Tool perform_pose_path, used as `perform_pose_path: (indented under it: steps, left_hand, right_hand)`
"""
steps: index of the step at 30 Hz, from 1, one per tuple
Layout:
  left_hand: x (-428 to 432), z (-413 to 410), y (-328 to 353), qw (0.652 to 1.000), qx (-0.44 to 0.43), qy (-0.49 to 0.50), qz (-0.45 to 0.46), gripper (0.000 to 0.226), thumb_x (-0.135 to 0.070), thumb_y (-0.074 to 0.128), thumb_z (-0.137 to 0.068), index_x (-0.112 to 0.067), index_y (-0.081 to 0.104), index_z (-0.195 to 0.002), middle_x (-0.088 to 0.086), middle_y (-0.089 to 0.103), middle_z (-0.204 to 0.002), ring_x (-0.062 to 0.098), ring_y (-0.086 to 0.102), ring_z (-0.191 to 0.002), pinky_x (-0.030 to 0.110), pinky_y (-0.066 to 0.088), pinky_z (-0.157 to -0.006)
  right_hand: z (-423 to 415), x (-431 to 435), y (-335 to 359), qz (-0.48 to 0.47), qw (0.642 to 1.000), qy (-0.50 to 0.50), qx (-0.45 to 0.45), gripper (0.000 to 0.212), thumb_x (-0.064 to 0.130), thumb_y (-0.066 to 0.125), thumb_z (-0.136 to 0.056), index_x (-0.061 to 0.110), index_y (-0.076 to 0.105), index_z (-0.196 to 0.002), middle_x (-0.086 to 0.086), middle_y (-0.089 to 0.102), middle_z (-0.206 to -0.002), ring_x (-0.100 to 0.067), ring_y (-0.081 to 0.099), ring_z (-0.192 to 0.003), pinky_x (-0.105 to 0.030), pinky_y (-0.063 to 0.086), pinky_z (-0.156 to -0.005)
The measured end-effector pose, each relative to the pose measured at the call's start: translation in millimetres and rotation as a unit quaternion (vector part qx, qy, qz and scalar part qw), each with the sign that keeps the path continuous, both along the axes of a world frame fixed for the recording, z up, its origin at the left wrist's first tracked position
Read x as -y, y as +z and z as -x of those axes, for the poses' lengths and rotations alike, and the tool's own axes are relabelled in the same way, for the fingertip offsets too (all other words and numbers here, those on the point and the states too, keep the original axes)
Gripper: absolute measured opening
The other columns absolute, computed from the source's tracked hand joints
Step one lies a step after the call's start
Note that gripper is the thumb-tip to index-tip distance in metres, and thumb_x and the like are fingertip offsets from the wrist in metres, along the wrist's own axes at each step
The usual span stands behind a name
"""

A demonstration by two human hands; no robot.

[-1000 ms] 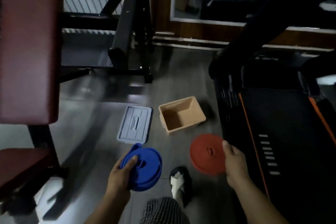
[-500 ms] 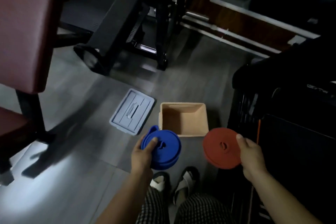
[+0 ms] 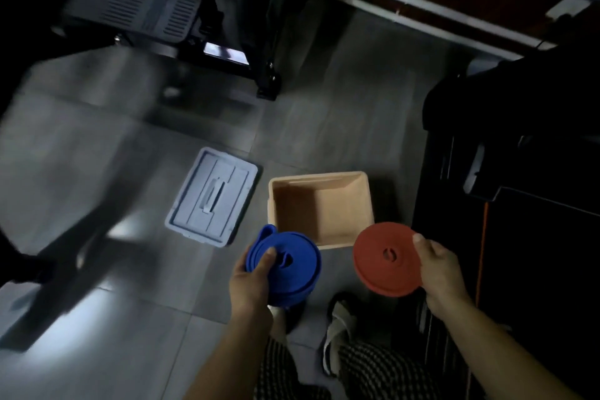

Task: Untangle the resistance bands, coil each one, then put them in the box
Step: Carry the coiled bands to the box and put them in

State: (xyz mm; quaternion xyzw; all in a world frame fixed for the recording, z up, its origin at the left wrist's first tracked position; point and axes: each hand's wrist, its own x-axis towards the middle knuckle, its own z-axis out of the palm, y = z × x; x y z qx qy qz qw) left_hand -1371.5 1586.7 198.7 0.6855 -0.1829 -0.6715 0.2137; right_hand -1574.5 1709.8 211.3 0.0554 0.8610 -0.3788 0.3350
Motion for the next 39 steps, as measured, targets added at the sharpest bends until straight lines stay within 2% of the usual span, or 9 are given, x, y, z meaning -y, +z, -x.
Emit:
perform_pose_path:
  steps: [6, 11, 15, 20, 23, 25, 28, 33, 39]
  left_hand:
    - [19.8, 61.2, -97.3, 0.999, 0.039, -0.038, 0.000, 0.031, -0.012, 0.063, -0.086, -0.014, 0.057, -0.117, 0.014, 0.062, -0.113, 0.031, 0.060, -0.100, 0.044, 0.050, -0.089]
    - [23.9, 112.6, -199.7, 0.996, 0.078, -0.038, -0.010, 0.042, -0.014, 0.063, -0.086, -0.013, 0.054, -0.127, 0.012, 0.061, -0.119, 0.029, 0.059, -0.104, 0.040, 0.051, -0.087]
    - [30.1, 142.8, -290.2, 0.994, 0.102, -0.043, -0.022, 0.048, -0.016, 0.063, -0.086, -0.016, 0.048, -0.132, 0.007, 0.057, -0.125, 0.027, 0.057, -0.110, 0.038, 0.049, -0.093]
    - [39.9, 154.4, -393.6, 0.987, 0.134, -0.083, -0.003, 0.049, -0.015, 0.062, -0.087, -0.017, 0.045, -0.133, 0.008, 0.052, -0.131, 0.026, 0.052, -0.118, 0.033, 0.047, -0.093]
    - [49.3, 154.4, -442.0, 0.978, 0.171, -0.120, -0.025, 0.055, -0.025, 0.064, -0.086, -0.005, 0.044, -0.134, 0.012, 0.053, -0.129, 0.030, 0.051, -0.119, 0.036, 0.045, -0.093]
    - [55.5, 152.6, -464.7, 0.976, 0.158, -0.145, -0.046, 0.057, -0.030, 0.062, -0.088, 0.000, 0.043, -0.132, 0.008, 0.054, -0.124, 0.028, 0.052, -0.118, 0.035, 0.045, -0.092]
    - [63.6, 150.7, -495.0, 0.973, 0.139, -0.174, -0.067, 0.054, -0.024, 0.047, -0.097, -0.003, 0.029, -0.143, 0.011, 0.038, -0.145, 0.025, 0.041, -0.131, 0.022, 0.038, -0.085]
    - [74.9, 138.4, -521.2, 0.961, 0.173, -0.211, -0.048, 0.055, -0.033, 0.052, -0.092, -0.008, 0.038, -0.139, 0.010, 0.043, -0.142, 0.024, 0.045, -0.126, 0.032, 0.038, -0.103]
    - [76.1, 138.7, -523.7, 0.931, 0.231, -0.283, 0.001, 0.065, -0.035, 0.046, -0.095, -0.008, 0.018, -0.147, 0.012, 0.023, -0.153, 0.027, 0.026, -0.139, 0.027, 0.021, -0.108]
  right_hand:
    - [28.6, 4.5, -90.1, -0.025, 0.999, -0.038, 0.001, 0.035, 0.029, 0.045, -0.096, 0.000, 0.060, -0.109, -0.018, 0.063, -0.102, -0.030, 0.059, -0.093, -0.046, 0.048, -0.090]
    - [61.6, 11.5, -176.9, -0.047, 0.998, 0.021, -0.027, 0.029, 0.024, 0.045, -0.097, 0.001, 0.062, -0.101, -0.024, 0.064, -0.101, -0.028, 0.058, -0.087, -0.043, 0.048, -0.086]
    - [74.6, 18.6, -251.4, -0.044, 0.996, 0.076, -0.034, 0.032, 0.027, 0.043, -0.097, 0.003, 0.062, -0.105, -0.013, 0.061, -0.096, -0.023, 0.056, -0.086, -0.029, 0.040, -0.077]
    - [77.2, 38.2, -340.7, -0.021, 0.990, 0.134, -0.031, 0.032, 0.029, 0.049, -0.095, 0.005, 0.063, -0.110, -0.014, 0.064, -0.102, -0.024, 0.060, -0.093, -0.033, 0.046, -0.086]
    - [78.2, 44.5, -385.3, -0.027, 0.988, 0.149, -0.018, 0.035, 0.033, 0.044, -0.097, 0.009, 0.060, -0.117, -0.010, 0.062, -0.109, -0.022, 0.057, -0.099, -0.034, 0.044, -0.093]
    - [78.5, 47.3, -410.5, -0.040, 0.989, 0.142, 0.002, 0.036, 0.034, 0.039, -0.098, 0.014, 0.056, -0.121, -0.004, 0.059, -0.106, -0.016, 0.053, -0.096, -0.026, 0.039, -0.085]
    - [78.9, 53.4, -440.0, -0.049, 0.990, 0.130, 0.012, 0.035, 0.033, 0.040, -0.098, 0.011, 0.059, -0.117, -0.002, 0.057, -0.096, -0.019, 0.054, -0.090, -0.022, 0.034, -0.075]
    - [76.0, 52.7, -466.6, -0.041, 0.992, 0.121, -0.010, 0.030, 0.023, 0.043, -0.098, 0.002, 0.063, -0.107, -0.006, 0.060, -0.090, -0.019, 0.056, -0.084, -0.023, 0.039, -0.072]
    - [75.4, 52.9, -475.5, -0.031, 0.995, 0.096, 0.012, 0.031, 0.021, 0.044, -0.097, -0.001, 0.063, -0.108, -0.009, 0.061, -0.092, -0.022, 0.057, -0.084, -0.027, 0.044, -0.074]
